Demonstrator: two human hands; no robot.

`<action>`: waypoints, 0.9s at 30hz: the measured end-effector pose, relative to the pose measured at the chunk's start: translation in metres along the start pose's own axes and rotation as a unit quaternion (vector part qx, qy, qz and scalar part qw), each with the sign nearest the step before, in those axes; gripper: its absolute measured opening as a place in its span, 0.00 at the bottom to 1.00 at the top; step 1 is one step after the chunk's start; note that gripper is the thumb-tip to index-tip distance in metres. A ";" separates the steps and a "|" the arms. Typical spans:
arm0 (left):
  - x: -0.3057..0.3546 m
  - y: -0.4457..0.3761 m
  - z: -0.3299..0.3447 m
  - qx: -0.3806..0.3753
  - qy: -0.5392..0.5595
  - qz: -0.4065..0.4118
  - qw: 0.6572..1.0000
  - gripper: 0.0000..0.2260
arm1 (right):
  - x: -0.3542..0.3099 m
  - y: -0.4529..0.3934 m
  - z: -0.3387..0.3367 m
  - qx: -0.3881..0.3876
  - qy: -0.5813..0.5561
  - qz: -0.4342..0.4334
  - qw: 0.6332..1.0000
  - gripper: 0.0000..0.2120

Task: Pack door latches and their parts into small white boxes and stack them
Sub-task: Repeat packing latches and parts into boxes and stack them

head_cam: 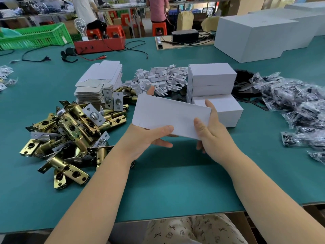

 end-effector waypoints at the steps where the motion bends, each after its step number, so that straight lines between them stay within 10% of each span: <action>1: 0.000 0.001 0.002 -0.005 -0.002 0.005 1.000 0.45 | 0.000 0.000 0.000 -0.005 -0.005 0.002 1.000 0.40; 8: -0.007 -0.001 0.015 0.004 0.018 0.026 1.000 0.45 | -0.009 0.000 -0.006 0.001 -0.287 -0.006 0.958 0.36; 18: 0.004 0.000 0.014 -0.063 0.085 -0.060 0.993 0.34 | -0.005 0.000 -0.009 0.172 -0.304 0.062 0.935 0.12; 27: 0.021 0.005 -0.001 -0.130 0.146 -0.033 0.980 0.24 | -0.002 -0.003 -0.011 0.109 -0.374 0.129 0.912 0.08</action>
Point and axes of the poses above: each hand's wrist, its own y-axis away from the middle knuckle, its own z-axis out of the palm, x = y × z, the point moved 3 cm from there along -y, towards the middle knuckle, and after that the axes turned 13 degrees about y, right-handed, at the moved point
